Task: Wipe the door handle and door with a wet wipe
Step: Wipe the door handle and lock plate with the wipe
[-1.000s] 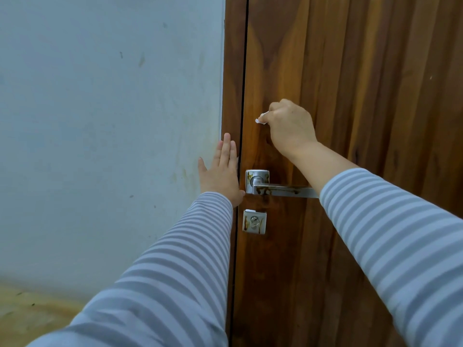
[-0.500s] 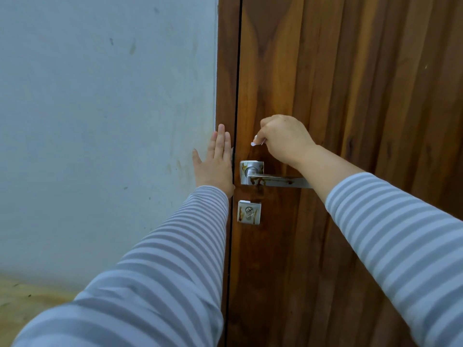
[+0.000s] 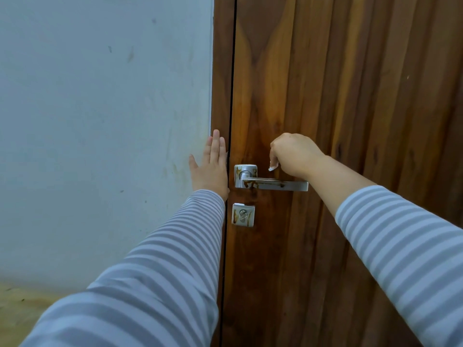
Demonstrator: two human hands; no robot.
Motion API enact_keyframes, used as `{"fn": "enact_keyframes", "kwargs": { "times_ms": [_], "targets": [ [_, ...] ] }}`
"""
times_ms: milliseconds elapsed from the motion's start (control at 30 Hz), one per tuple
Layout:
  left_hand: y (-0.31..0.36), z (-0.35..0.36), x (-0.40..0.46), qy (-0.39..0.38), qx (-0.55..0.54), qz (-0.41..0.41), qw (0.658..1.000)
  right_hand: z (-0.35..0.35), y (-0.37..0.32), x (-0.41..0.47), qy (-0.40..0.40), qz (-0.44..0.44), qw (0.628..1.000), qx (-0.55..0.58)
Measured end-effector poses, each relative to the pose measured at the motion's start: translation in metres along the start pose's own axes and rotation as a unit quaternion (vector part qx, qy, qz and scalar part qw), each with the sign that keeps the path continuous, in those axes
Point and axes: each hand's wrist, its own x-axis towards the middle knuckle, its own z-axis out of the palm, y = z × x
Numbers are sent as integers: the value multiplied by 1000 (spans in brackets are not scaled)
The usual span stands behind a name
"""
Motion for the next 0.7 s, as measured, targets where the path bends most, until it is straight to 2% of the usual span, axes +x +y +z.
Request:
{"fn": "enact_keyframes", "kwargs": {
  "times_ms": [100, 200, 333, 700],
  "targets": [
    [0, 0, 0, -2, 2, 2, 1000, -20, 5, 1, 13, 61, 995, 79],
    [0, -1, -1, -4, 3, 6, 1000, -40, 10, 15, 105, 89, 980, 143],
    [0, 1, 0, -1, 1, 5, 1000, -49, 12, 39, 224, 105, 960, 130],
    [-1, 2, 1, -2, 5, 10, 1000, -3, 9, 39, 250, 98, 956, 117]
  ]
}}
